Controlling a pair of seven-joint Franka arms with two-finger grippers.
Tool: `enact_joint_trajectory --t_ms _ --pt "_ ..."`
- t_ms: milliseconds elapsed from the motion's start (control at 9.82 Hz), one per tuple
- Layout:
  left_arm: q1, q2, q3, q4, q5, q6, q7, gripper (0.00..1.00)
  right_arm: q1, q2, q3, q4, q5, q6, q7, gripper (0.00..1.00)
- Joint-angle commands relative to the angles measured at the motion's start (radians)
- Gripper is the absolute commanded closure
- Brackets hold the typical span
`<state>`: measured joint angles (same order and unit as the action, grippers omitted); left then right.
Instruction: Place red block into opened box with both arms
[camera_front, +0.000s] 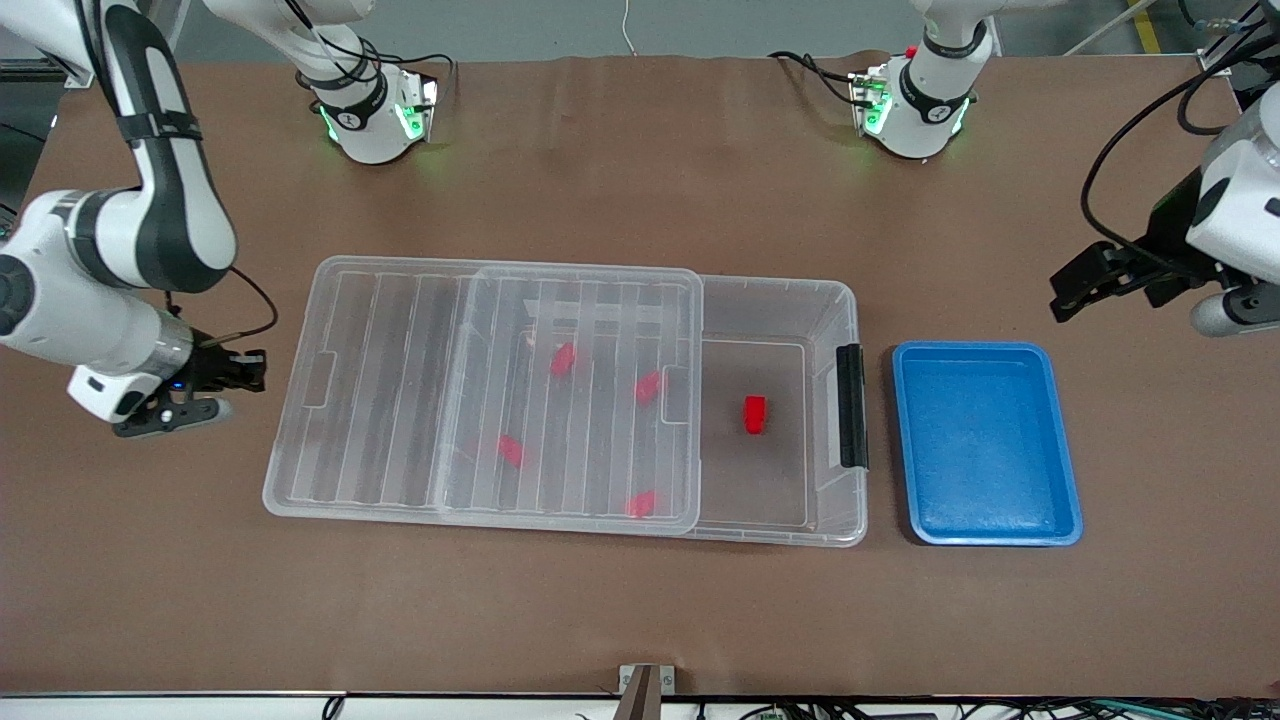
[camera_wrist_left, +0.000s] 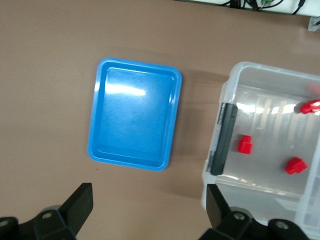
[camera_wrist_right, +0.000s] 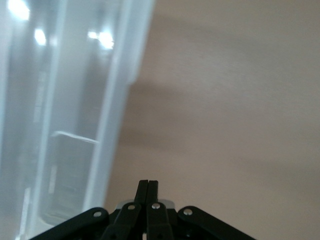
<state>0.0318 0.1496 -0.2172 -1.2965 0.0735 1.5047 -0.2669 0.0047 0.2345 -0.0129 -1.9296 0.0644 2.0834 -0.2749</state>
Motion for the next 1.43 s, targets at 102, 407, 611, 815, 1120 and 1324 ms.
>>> enact_joint_trajectory --t_ms 102,407,611,815,1120,1324 --pt "-0.049 -0.146 0.116 -0.226 -0.069 0.023 0.100 0.00 0.000 -0.003 0.043 -0.014 0.106 0.017 -0.009 0.98" --pt "-0.052 -0.193 0.134 -0.267 -0.064 -0.001 0.146 0.00 0.011 0.006 0.100 -0.009 0.127 0.038 0.060 0.98" --pt "-0.055 -0.177 0.133 -0.233 -0.060 -0.009 0.141 0.00 0.021 0.016 0.151 -0.006 0.127 0.069 0.135 0.98" --pt "-0.058 -0.160 0.131 -0.208 -0.057 -0.018 0.141 0.00 0.038 0.031 0.198 0.011 0.126 0.087 0.236 0.98" --pt "-0.058 -0.162 0.128 -0.208 -0.060 -0.032 0.143 0.00 0.070 0.052 0.208 0.027 0.124 0.113 0.285 0.98" --pt "-0.059 -0.162 0.127 -0.208 -0.060 -0.032 0.146 0.00 0.070 0.055 0.208 0.037 0.123 0.112 0.290 0.97"
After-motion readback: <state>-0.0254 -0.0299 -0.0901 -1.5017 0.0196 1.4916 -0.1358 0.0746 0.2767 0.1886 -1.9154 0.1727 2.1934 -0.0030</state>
